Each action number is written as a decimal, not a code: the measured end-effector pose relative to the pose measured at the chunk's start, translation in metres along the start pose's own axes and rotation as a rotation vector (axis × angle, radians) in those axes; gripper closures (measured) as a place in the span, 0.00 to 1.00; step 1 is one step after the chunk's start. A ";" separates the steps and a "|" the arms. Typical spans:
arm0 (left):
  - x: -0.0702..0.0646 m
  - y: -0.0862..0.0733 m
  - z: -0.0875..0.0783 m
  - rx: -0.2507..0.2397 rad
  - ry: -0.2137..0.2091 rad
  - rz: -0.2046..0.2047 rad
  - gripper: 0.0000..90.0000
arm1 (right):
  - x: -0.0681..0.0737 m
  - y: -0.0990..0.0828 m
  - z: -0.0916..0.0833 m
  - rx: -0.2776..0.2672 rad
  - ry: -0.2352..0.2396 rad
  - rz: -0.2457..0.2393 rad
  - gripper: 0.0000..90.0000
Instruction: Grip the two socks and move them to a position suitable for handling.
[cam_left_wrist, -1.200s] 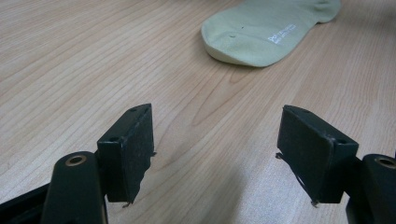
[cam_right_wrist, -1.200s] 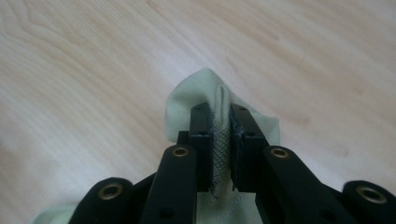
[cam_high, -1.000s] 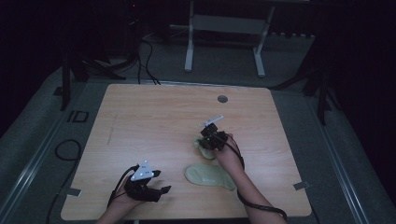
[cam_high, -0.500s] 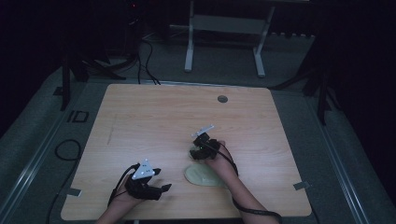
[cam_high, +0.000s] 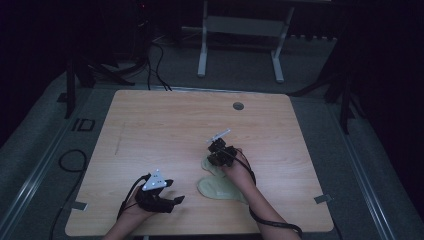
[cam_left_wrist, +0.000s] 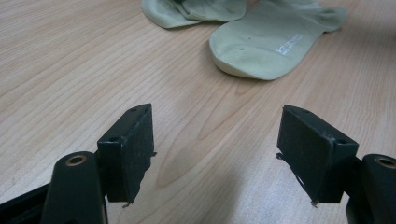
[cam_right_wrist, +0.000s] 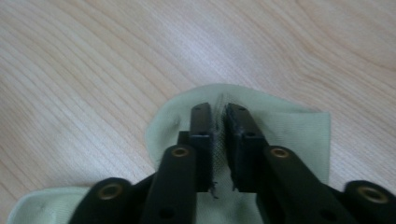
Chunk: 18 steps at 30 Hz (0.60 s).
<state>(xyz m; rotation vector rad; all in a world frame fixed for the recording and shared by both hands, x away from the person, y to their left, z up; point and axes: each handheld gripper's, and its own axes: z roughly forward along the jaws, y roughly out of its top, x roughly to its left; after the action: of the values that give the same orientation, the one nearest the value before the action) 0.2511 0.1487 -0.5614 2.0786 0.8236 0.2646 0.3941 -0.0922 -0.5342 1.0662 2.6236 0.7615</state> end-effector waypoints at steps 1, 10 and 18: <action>0.000 0.000 0.000 -0.001 -0.001 -0.003 0.30 | -0.001 0.000 -0.003 -0.009 0.000 0.003 0.93; 0.006 0.020 0.005 -0.022 0.019 0.022 0.63 | -0.016 0.001 -0.033 -0.086 0.016 0.049 0.94; 0.011 0.075 0.042 0.018 0.066 0.117 0.99 | -0.028 -0.005 -0.040 -0.088 0.041 0.077 0.94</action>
<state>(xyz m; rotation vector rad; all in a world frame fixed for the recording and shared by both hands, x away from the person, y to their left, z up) 0.3137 0.0973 -0.5290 2.1480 0.7467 0.3924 0.3966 -0.1304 -0.5035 1.1440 2.5691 0.9152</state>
